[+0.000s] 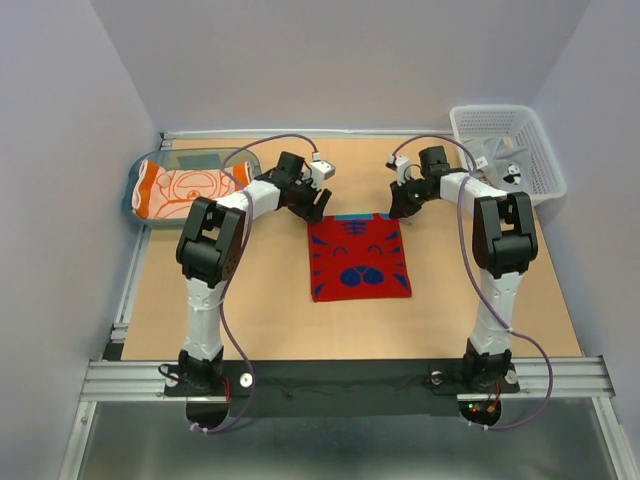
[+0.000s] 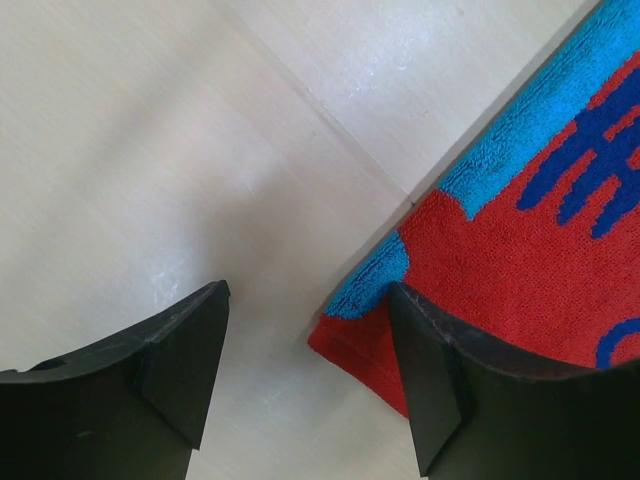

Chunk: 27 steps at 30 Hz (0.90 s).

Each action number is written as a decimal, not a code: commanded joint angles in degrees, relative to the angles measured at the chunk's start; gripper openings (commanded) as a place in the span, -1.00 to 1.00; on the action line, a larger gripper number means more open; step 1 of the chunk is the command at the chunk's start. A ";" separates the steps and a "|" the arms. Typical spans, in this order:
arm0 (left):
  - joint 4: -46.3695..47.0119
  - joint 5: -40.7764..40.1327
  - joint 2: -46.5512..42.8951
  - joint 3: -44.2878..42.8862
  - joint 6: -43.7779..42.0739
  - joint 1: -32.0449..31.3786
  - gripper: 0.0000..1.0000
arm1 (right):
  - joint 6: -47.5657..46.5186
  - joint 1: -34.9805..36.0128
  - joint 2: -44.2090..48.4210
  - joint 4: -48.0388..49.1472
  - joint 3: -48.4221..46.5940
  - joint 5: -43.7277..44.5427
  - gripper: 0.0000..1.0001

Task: Fold and stack the towels
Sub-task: Fold the towel

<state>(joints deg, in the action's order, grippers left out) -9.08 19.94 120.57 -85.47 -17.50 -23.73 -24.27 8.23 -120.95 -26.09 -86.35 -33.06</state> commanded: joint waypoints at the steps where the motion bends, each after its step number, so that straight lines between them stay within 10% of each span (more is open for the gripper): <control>1: -2.95 3.26 1.41 -3.56 0.01 0.52 0.47 | -0.69 0.12 -0.96 -1.34 -2.42 -0.08 -0.99; 27: -10.43 1.58 0.19 1.36 0.18 0.52 0.04 | -0.34 0.12 0.01 -1.16 -0.93 2.21 -0.99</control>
<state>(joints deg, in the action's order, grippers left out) -11.68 21.85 121.64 -87.02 -17.54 -23.24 -24.18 8.23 -121.05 -26.46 -86.54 -32.45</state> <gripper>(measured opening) 0.526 0.045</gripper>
